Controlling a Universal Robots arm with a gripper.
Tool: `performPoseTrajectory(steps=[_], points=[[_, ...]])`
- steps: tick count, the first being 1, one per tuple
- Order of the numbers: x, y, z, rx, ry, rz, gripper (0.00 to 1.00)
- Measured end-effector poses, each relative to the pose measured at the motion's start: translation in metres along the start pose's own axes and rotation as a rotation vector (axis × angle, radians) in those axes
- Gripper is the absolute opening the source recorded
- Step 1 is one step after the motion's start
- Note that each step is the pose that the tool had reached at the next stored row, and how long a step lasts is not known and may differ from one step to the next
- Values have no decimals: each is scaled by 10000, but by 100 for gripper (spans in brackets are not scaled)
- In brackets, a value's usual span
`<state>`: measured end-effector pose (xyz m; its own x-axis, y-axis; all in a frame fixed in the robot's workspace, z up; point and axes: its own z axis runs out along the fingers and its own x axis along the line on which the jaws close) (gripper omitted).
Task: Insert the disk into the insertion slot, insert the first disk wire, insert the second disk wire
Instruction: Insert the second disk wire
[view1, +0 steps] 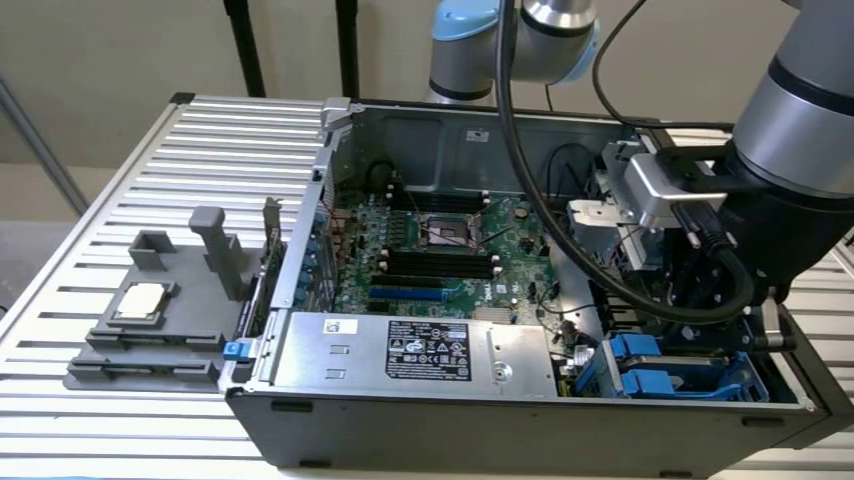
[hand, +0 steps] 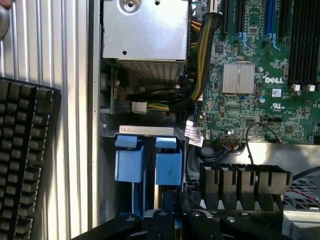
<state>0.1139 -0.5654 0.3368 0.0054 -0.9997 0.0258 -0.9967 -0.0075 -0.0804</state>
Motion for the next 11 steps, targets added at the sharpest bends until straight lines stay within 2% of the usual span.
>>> performPoseTrajectory(steps=[7, 8, 9, 11], points=[[0, 1, 12, 1, -5, 0, 16], [0, 0, 3, -1, -12, 1, 18], [1, -1, -15, -3, -10, 1, 24], [2, -2, -66, -5, -3, 0, 24]])
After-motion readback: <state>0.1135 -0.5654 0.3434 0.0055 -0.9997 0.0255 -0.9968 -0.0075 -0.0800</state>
